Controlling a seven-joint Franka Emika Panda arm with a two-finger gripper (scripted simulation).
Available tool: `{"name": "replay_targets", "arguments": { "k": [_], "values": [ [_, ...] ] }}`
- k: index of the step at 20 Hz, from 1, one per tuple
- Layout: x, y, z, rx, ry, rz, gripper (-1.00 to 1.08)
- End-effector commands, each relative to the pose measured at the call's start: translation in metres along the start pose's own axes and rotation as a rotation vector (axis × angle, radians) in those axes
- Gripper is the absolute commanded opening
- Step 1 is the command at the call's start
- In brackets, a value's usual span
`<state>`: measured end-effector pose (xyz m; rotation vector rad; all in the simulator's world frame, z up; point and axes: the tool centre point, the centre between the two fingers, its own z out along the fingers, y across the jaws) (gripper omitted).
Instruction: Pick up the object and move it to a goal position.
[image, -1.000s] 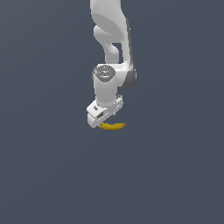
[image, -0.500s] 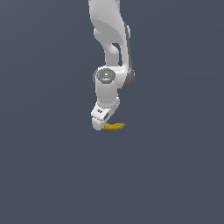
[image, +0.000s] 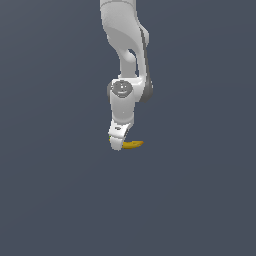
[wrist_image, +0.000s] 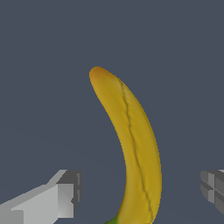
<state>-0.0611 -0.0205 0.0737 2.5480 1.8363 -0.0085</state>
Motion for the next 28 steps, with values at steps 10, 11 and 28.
{"name": "replay_targets", "arguments": {
  "k": [10, 11, 28],
  "values": [
    [0.001, -0.003, 0.005, -0.002, 0.004, -0.08, 1.0],
    [0.001, -0.003, 0.005, -0.002, 0.004, -0.08, 1.0],
    [0.001, -0.004, 0.055, -0.003, 0.005, -0.085, 1.0]
  ]
}}
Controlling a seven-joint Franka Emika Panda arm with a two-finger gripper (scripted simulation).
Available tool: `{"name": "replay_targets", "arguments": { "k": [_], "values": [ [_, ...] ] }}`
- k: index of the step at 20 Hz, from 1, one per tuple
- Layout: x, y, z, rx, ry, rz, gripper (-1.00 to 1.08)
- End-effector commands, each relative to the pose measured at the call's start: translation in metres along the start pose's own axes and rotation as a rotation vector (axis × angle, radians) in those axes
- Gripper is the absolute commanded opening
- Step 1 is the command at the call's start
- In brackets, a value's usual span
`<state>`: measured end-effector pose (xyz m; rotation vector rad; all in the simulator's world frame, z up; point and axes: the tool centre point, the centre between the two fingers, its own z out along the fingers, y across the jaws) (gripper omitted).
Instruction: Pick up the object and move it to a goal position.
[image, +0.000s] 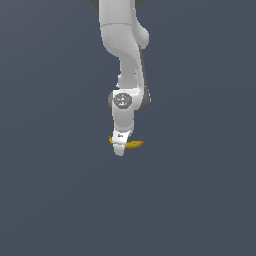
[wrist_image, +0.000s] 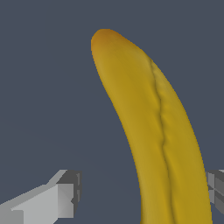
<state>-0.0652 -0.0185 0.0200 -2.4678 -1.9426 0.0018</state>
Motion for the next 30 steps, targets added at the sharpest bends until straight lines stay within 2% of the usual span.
{"name": "replay_targets", "arguments": {
  "k": [1, 17, 23, 30],
  "values": [
    [0.0, 0.001, 0.001, -0.001, 0.0, 0.0, -1.0],
    [0.008, 0.004, -0.009, -0.004, 0.0, 0.0, -1.0],
    [0.031, 0.012, -0.036, -0.004, 0.001, 0.0, -1.0],
    [0.074, 0.028, -0.086, -0.003, 0.002, -0.001, -1.0]
  ]
}}
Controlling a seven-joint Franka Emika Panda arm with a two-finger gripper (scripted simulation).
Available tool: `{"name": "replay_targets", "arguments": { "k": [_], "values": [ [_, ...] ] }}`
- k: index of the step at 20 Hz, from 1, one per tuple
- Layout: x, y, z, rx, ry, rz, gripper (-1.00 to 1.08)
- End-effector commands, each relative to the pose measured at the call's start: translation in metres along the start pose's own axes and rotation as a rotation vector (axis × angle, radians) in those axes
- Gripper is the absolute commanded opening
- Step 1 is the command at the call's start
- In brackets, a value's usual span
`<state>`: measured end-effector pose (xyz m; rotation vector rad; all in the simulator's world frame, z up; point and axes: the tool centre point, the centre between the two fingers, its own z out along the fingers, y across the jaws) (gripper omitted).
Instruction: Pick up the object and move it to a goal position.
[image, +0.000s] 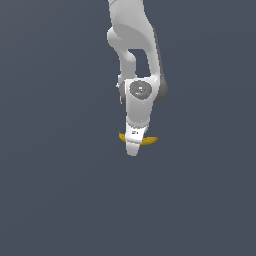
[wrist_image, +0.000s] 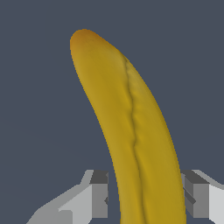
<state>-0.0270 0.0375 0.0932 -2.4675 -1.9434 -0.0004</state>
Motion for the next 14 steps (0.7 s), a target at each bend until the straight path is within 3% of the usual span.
{"name": "replay_targets", "arguments": {
  "k": [1, 14],
  "values": [
    [0.018, 0.007, -0.021, -0.002, 0.001, 0.0, -1.0],
    [0.104, 0.042, -0.122, 0.0, 0.001, 0.001, -1.0]
  ]
}}
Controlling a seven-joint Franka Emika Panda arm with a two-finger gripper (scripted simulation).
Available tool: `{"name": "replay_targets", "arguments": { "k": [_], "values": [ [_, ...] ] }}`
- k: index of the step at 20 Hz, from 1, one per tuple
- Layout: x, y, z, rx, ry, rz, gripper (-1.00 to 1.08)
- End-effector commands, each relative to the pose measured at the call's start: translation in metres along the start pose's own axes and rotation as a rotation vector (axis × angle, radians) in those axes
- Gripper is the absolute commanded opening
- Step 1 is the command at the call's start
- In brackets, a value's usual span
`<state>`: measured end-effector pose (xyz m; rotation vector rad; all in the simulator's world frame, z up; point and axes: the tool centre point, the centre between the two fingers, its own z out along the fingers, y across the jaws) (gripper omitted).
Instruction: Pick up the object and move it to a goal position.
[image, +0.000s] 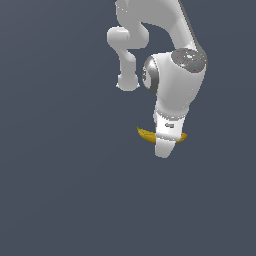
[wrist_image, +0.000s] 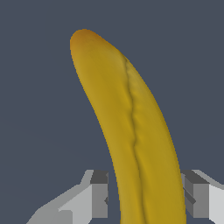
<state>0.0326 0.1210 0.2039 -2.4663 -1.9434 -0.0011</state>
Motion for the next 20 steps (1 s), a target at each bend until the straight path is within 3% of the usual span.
{"name": "replay_targets", "arguments": {
  "k": [1, 10, 20],
  "values": [
    [0.014, 0.006, -0.017, -0.001, 0.0, 0.001, -1.0],
    [0.043, 0.021, -0.051, -0.001, -0.001, 0.002, -1.0],
    [0.052, 0.027, -0.06, -0.001, -0.001, 0.002, -1.0]
  ]
}}
